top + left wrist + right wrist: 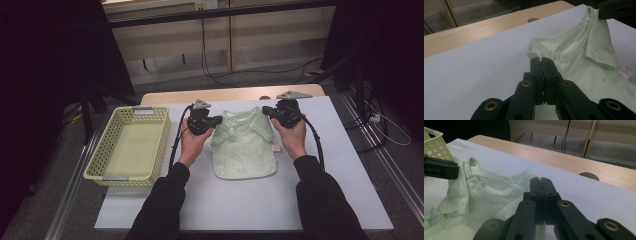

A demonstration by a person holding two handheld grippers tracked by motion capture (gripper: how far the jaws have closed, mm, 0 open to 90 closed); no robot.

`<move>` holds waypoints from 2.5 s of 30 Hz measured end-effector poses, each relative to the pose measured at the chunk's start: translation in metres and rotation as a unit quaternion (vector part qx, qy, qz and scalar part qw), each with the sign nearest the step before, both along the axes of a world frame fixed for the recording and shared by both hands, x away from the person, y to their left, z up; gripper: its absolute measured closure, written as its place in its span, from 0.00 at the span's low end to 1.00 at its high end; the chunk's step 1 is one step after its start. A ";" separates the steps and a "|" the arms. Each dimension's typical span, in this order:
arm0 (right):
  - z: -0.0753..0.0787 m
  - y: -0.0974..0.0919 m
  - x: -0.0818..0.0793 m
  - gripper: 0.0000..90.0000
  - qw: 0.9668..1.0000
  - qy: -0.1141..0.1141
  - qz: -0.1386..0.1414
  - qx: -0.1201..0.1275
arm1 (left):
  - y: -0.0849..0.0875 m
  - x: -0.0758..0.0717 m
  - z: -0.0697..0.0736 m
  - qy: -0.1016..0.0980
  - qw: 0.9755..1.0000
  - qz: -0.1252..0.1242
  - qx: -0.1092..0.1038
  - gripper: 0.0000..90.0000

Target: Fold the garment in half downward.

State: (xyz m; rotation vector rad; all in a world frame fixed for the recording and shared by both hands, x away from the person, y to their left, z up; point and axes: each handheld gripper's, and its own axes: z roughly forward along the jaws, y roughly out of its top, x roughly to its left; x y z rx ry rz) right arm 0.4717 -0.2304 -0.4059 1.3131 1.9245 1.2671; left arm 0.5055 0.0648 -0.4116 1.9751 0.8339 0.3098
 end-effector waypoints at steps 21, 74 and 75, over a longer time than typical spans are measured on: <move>-0.008 -0.002 -0.026 1.00 1.000 0.002 0.022 -0.005 | -0.006 -0.026 0.000 -0.004 0.999 -0.027 0.025 0.97; -0.026 0.002 -0.095 1.00 0.992 0.034 0.105 -0.056 | 0.001 -0.089 -0.027 -0.008 0.990 -0.112 0.081 0.97; -0.027 0.002 -0.096 1.00 0.992 0.034 0.106 -0.058 | 0.001 -0.089 -0.028 -0.010 0.990 -0.113 0.082 0.97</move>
